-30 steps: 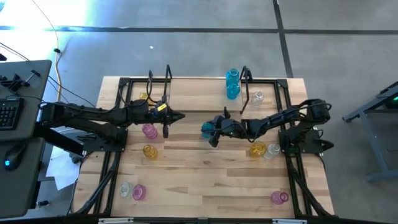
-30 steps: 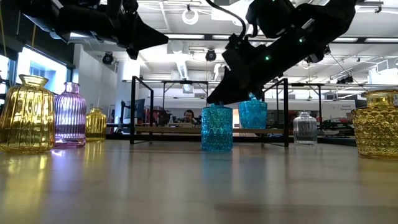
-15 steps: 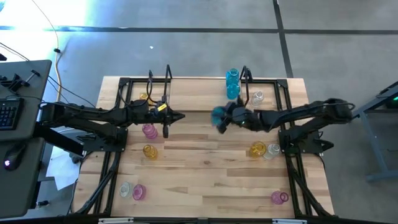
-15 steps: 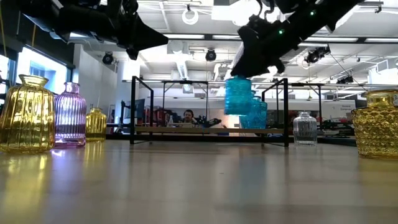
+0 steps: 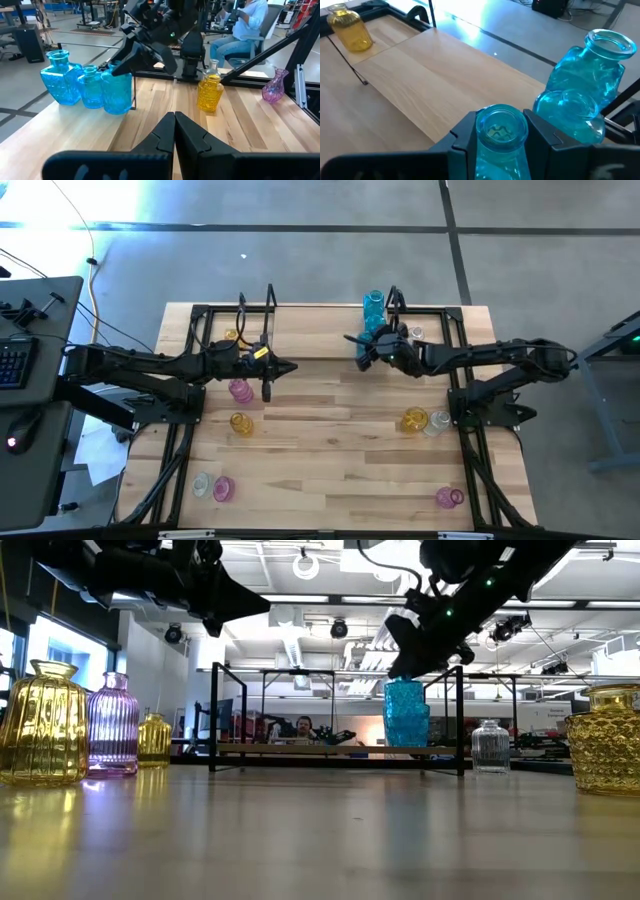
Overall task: Sort vases onto shelf
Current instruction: Put the blue vase on the shelf aligned with the other blue vases
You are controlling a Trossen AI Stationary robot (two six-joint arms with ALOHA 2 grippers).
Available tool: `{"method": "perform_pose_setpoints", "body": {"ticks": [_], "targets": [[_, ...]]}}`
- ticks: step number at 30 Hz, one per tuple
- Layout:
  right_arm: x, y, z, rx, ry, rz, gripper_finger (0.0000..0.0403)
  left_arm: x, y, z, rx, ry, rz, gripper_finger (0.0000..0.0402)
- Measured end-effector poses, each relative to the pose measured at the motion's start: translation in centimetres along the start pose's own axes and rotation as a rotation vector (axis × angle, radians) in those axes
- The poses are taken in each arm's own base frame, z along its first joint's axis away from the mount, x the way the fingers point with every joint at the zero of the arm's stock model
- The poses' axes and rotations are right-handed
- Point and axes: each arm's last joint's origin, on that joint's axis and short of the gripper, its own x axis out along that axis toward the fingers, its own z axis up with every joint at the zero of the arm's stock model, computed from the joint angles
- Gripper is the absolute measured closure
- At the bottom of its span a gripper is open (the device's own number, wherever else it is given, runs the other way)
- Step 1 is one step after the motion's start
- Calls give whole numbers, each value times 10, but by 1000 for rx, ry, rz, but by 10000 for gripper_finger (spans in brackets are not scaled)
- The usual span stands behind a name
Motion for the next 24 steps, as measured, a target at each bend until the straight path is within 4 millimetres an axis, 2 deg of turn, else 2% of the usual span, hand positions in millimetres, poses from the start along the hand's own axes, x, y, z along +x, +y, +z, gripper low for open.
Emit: {"method": "perform_pose_setpoints", "body": {"ticks": [10, 17, 24], "targets": [[4, -5, 0, -62, 14, -12, 313, 0, 0, 0, 0, -2, 0, 401], [4, 0, 8, -41, -43, 87, 313, 0, 0, 0, 0, -3, 0, 401], [6, -3, 10, -47, -52, 84, 313, 0, 0, 1, 0, -5, 0, 401]]}}
